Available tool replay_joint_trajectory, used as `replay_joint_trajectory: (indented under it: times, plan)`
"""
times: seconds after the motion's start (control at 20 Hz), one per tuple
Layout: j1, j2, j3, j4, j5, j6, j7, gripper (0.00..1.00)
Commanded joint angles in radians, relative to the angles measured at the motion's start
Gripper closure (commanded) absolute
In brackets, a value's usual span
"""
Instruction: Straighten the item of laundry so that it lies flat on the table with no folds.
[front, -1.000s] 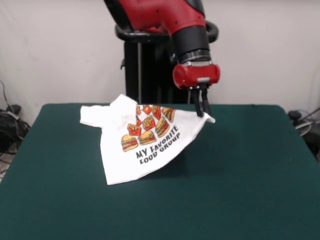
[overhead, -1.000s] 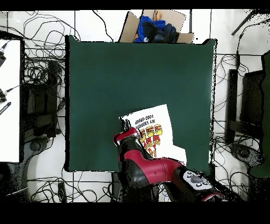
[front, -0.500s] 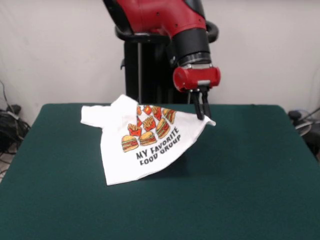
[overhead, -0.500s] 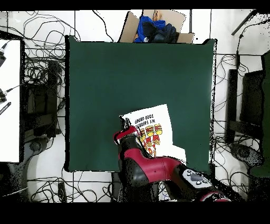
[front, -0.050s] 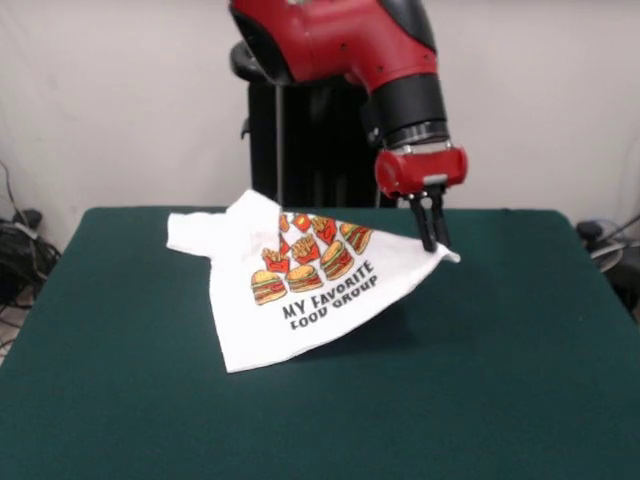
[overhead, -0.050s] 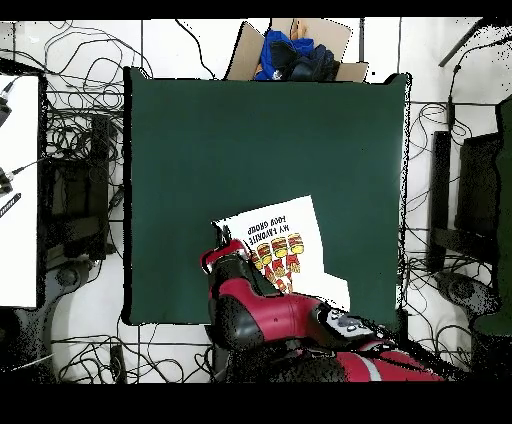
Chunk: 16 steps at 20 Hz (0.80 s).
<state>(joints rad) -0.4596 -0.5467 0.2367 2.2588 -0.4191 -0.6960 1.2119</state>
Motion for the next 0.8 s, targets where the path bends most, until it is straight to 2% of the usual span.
replay_joint_trajectory:
  times: [0.05, 0.4, 0.8]
  plan:
    - [0.055, 0.042, 0.013, -0.109, 0.105, -0.074, 0.274, 1.00]
    - [0.064, -0.002, 0.037, -0.095, 0.114, -0.104, 0.282, 1.00]
    - [0.099, -0.001, 0.039, -0.092, 0.152, -0.143, 0.286, 1.00]
